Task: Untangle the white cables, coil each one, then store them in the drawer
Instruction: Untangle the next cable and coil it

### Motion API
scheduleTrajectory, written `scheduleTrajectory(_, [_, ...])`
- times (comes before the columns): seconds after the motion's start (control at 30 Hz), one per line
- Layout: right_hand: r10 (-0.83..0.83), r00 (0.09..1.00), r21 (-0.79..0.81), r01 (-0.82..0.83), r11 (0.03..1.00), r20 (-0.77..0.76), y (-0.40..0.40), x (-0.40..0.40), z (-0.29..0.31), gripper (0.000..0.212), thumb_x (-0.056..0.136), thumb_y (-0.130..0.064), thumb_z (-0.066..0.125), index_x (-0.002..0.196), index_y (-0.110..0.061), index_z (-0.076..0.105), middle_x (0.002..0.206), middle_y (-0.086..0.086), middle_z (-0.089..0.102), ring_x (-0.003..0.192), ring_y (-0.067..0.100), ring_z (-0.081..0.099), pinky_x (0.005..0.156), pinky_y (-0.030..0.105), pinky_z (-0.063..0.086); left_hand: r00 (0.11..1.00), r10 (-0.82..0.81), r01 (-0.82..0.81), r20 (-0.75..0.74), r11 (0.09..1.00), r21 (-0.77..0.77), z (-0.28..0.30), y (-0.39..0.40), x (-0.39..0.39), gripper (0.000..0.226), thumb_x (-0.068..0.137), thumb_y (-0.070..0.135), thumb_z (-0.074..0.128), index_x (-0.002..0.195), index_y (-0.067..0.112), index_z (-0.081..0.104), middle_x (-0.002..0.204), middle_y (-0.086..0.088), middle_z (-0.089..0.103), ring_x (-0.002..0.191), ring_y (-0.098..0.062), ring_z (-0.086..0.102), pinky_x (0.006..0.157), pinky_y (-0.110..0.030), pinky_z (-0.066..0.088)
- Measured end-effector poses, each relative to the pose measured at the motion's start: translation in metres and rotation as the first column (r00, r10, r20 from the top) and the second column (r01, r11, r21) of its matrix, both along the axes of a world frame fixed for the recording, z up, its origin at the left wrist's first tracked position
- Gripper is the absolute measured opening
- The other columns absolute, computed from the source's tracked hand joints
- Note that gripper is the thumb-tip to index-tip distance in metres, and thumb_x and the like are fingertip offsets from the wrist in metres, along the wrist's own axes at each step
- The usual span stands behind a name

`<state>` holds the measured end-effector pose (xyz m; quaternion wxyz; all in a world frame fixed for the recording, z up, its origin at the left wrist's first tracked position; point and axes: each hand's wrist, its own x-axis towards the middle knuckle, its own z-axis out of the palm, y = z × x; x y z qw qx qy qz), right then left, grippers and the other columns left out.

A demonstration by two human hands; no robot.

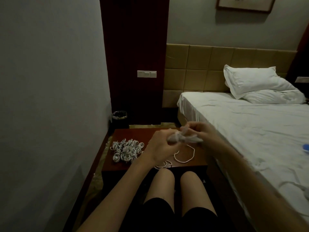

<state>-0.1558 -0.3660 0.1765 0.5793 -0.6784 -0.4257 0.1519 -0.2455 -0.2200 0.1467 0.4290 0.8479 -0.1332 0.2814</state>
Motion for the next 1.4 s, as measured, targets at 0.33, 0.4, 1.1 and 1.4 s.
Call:
scheduleTrajectory(0.33, [-0.385,0.835,0.175,0.343,0.923,0.393,0.004,-0.047,-0.023,0.018,0.093,-0.004,0.058,0.097,-0.020,0.065,0.086,-0.008,0.068,0.075,0.001,0.066,0.064,0.012,0.050,0.992,-0.020,-0.044,-0.123,0.864,-0.501,0.000,-0.003,-0.001,0.022,0.100,0.036,0.045,0.100,0.014,0.049,0.063,0.007,0.046,0.051,-0.003,0.040,0.054,-0.022,0.034])
scheduleTrajectory(0.4, [-0.348,0.828,0.183,0.297,0.937,0.440,-0.002,-0.054,-0.019,0.013,0.092,-0.009,0.061,0.093,-0.022,0.063,0.089,-0.011,0.069,0.083,0.003,0.066,0.072,0.013,0.051,0.988,-0.035,-0.049,-0.148,0.849,-0.527,0.004,-0.004,-0.002,0.019,0.101,0.031,0.043,0.110,0.015,0.044,0.069,0.004,0.051,0.059,-0.006,0.047,0.057,-0.023,0.039])
scheduleTrajectory(1.1, [-0.180,0.983,-0.111,0.183,0.977,0.042,-0.010,-0.040,-0.002,0.029,0.090,-0.025,0.061,0.076,-0.003,0.072,0.054,-0.005,0.059,0.047,0.002,0.047,0.046,0.011,0.032,0.997,-0.066,0.046,-0.047,0.939,-0.342,-0.005,-0.011,-0.008,0.027,0.101,0.028,0.040,0.120,0.019,0.057,0.085,0.008,0.065,0.068,-0.001,0.059,0.061,-0.013,0.044])
scheduleTrajectory(1.4, [-0.259,0.948,-0.180,0.226,0.957,-0.183,-0.012,-0.029,-0.001,0.042,0.088,-0.026,0.065,0.048,-0.015,0.066,0.041,-0.006,0.045,0.037,0.004,0.036,0.041,0.014,0.028,0.999,-0.053,0.048,-0.009,0.954,-0.295,-0.009,-0.011,-0.006,0.030,0.093,0.035,0.033,0.109,0.035,0.058,0.062,0.008,0.057,0.050,-0.016,0.047,0.049,-0.032,0.037])
